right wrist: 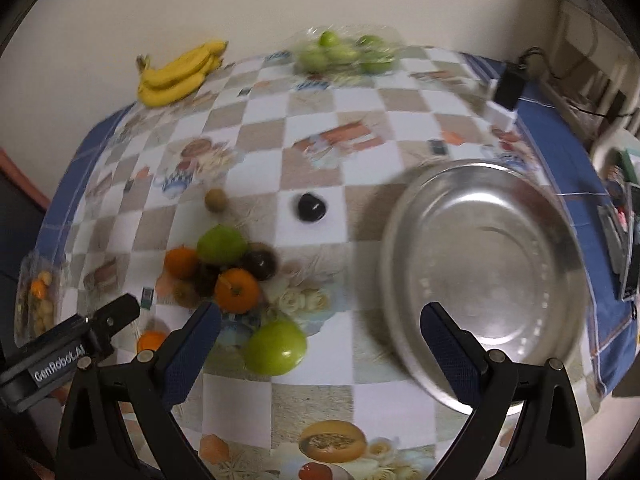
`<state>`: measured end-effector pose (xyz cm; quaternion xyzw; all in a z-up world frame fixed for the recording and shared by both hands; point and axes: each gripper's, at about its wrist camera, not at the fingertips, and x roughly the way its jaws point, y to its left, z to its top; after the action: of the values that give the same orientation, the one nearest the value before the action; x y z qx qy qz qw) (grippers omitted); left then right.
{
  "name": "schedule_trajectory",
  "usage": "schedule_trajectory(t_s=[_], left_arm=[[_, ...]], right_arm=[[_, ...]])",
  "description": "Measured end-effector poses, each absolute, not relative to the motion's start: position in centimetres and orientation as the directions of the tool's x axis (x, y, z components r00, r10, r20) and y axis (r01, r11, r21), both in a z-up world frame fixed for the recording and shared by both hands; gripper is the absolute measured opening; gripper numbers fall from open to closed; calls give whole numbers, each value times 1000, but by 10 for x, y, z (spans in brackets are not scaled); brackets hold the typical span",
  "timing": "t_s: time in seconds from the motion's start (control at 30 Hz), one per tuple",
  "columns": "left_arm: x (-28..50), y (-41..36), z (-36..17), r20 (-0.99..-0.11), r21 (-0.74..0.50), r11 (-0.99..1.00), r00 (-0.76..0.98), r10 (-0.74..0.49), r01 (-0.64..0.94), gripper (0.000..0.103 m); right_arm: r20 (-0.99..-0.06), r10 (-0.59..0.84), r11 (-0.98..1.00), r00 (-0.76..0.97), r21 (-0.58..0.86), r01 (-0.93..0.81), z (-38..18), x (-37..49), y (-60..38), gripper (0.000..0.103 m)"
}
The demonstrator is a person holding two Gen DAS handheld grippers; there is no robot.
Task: Organize fruits
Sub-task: 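Grasp the orange with the left tool while the right tool grasps the green pear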
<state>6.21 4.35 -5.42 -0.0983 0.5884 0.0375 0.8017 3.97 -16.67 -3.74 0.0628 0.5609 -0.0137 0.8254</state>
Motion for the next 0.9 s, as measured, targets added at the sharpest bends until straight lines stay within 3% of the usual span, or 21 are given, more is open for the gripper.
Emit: schedule_trajectory(t_s=[0.1,0.17,0.43,0.9], left_arm=[[62,46,-68,-960,-152,970,264,-99,-190,88],[62,48,-75,-963,-174,963,242,-122,-205,85],[59,44,-90,-973,-173,959,189,-131,-227,72],[57,40,-98,-969,-225,942,164,-187,-249,44]], right_arm=[[-942,59,992,331,92,83,-54,41,-163,97],[-949,61,992,309,93,89,-63,41,-161,87],[-957,91,990,275,118,83,-79,38,-158,82],[-958,158,982,239,177,62,-88,39,-145,55]])
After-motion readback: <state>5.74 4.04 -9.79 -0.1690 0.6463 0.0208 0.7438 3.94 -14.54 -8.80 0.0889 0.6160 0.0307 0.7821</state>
